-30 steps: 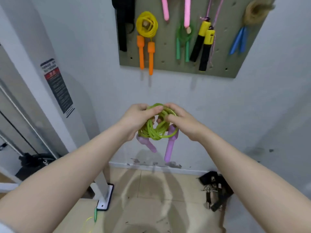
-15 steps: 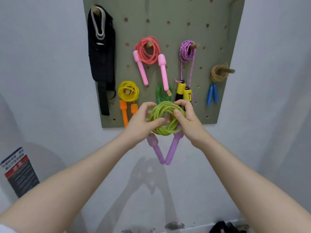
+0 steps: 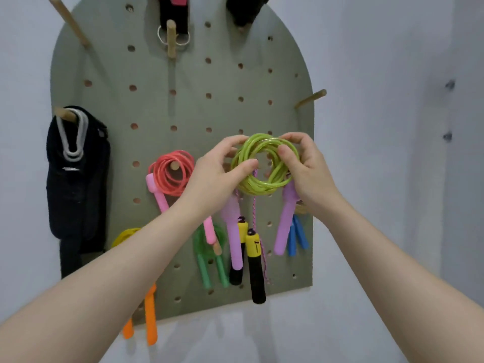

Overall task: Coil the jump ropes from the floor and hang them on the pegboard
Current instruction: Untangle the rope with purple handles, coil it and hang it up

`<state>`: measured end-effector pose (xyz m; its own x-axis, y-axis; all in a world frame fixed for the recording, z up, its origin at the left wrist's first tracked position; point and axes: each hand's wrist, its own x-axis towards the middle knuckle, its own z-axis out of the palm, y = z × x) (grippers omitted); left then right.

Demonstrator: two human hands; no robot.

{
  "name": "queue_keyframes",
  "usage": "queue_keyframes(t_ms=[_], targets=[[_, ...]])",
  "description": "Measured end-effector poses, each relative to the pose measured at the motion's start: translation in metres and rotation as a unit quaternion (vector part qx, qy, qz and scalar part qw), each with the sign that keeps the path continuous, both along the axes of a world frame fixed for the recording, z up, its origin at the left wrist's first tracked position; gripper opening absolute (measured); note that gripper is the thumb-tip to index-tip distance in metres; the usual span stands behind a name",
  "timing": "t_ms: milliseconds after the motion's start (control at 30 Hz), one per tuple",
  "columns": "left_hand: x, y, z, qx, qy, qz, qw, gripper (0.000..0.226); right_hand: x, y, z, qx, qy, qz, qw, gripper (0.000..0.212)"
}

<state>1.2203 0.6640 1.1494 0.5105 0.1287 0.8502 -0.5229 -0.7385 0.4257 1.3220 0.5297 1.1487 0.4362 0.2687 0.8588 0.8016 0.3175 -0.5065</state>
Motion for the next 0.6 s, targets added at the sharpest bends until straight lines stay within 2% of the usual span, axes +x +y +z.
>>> queue_keyframes(t_ms=[133, 267, 533, 600], targets=[[0.058, -0.019, 0.04, 0.028, -0.035, -0.01, 0.999, 0.037, 0.051, -0.012, 0.036, 0.056, -0.02, -0.044, 0.997, 0.005], [0.117, -0.039, 0.079, 0.041, -0.066, -0.024, 0.997, 0.038, 0.104, -0.029, 0.073, 0.11, -0.057, -0.115, 0.986, 0.009], [0.204, -0.062, 0.14, 0.123, -0.106, -0.01, 0.987, 0.036, 0.189, -0.049, 0.124, 0.177, -0.069, -0.136, 0.972, 0.013], [0.224, -0.06, 0.146, 0.132, -0.115, 0.01, 0.984, 0.032, 0.21, -0.043, 0.133, 0.17, -0.067, -0.142, 0.973, 0.01]])
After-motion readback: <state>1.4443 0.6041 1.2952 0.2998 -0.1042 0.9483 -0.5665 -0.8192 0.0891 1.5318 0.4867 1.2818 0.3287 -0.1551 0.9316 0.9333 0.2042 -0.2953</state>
